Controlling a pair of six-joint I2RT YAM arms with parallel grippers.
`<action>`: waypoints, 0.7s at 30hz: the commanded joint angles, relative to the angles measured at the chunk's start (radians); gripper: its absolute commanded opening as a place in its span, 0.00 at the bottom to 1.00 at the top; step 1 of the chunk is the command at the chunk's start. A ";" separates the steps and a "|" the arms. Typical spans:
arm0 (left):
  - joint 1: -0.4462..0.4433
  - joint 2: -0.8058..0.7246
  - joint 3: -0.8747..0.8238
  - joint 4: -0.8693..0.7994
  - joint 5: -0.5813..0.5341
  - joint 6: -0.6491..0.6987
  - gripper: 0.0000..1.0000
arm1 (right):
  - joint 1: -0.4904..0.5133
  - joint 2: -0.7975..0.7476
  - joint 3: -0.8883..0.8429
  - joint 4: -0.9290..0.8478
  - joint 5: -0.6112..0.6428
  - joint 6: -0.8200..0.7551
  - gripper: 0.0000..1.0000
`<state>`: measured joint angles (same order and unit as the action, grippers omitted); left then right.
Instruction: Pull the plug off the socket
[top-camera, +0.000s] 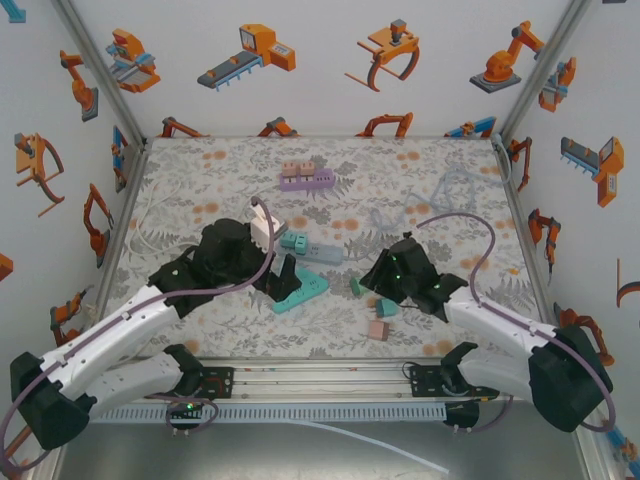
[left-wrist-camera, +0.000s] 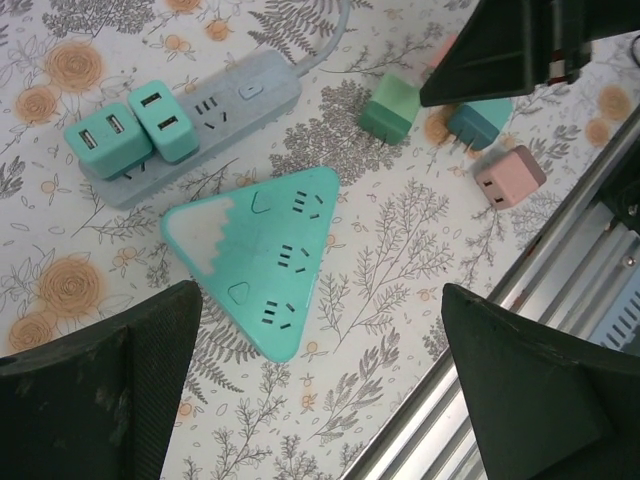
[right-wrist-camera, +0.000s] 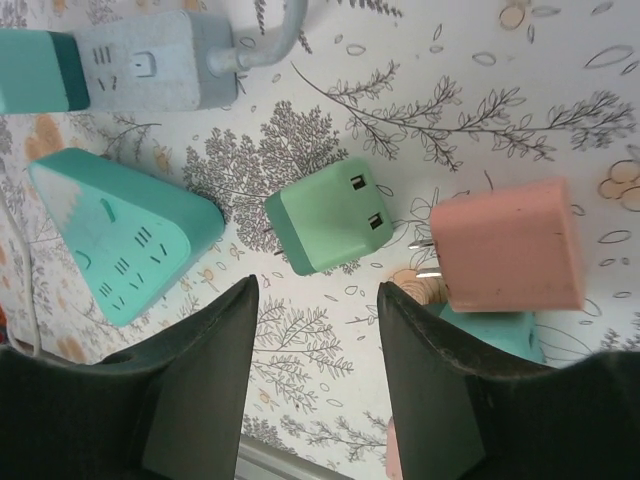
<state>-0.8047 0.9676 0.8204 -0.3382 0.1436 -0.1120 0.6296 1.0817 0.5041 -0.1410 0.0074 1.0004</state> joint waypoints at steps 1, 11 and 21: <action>-0.002 0.024 0.044 -0.027 -0.070 -0.048 0.97 | -0.001 -0.041 0.103 -0.081 0.090 -0.119 0.50; 0.134 0.066 0.055 -0.006 -0.093 -0.277 0.97 | -0.001 -0.015 0.287 0.115 -0.006 -0.818 0.49; 0.344 0.235 0.110 0.040 -0.027 -0.391 0.98 | 0.002 0.154 0.412 0.229 -0.488 -1.430 0.55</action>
<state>-0.4919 1.1645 0.8845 -0.3267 0.0795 -0.4488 0.6296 1.1950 0.8501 0.0589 -0.2634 -0.1398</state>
